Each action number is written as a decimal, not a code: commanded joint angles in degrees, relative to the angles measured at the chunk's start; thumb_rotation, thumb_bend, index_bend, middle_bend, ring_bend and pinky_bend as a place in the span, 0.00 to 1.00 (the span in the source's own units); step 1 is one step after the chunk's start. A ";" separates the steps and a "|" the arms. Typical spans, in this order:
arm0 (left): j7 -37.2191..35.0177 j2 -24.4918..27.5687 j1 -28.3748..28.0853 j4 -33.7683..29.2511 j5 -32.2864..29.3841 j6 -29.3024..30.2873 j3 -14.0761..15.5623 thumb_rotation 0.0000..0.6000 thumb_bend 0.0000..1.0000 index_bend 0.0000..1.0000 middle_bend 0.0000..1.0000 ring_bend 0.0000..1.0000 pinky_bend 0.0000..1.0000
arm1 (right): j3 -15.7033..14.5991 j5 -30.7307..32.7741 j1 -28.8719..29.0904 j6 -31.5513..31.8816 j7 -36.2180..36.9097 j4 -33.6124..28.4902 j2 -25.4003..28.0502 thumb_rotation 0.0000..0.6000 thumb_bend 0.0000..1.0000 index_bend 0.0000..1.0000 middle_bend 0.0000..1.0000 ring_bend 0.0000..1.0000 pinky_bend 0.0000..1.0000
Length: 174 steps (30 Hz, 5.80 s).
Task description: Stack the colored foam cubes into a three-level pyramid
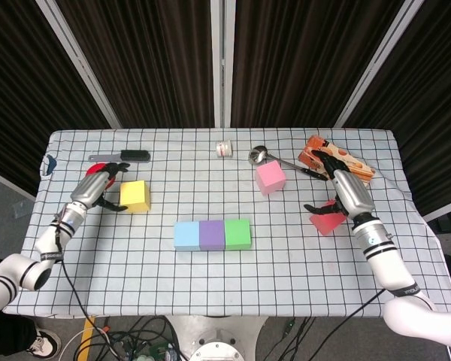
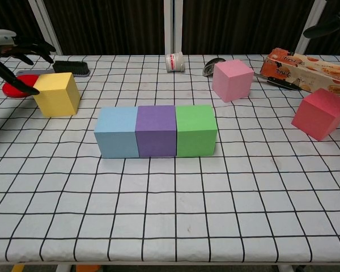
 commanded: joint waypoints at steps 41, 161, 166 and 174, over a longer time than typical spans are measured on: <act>47.54 10.06 4.34 -54.42 -30.06 21.93 -4.91 1.00 0.19 0.20 0.55 0.21 0.21 | 1.78 -4.92 -5.22 -0.28 8.87 2.43 2.06 1.00 0.08 0.00 0.05 0.00 0.00; 50.66 3.24 -4.80 -48.44 -28.62 12.74 -1.54 1.00 0.19 0.17 0.34 0.21 0.14 | 1.76 -3.08 -6.45 -4.62 10.82 8.41 -0.72 1.00 0.08 0.00 0.05 0.00 0.00; 50.75 3.40 -4.75 -48.73 -28.56 12.72 -1.24 1.00 0.18 0.16 0.32 0.19 0.14 | 1.80 -3.02 -6.55 -4.64 11.01 8.56 -0.72 1.00 0.08 0.00 0.05 0.00 0.00; 51.22 4.01 -4.92 -49.77 -28.59 12.39 -0.91 1.00 0.17 0.13 0.23 0.08 0.11 | 1.80 -2.87 -6.52 -5.18 11.18 8.41 -0.47 1.00 0.07 0.00 0.05 0.00 0.00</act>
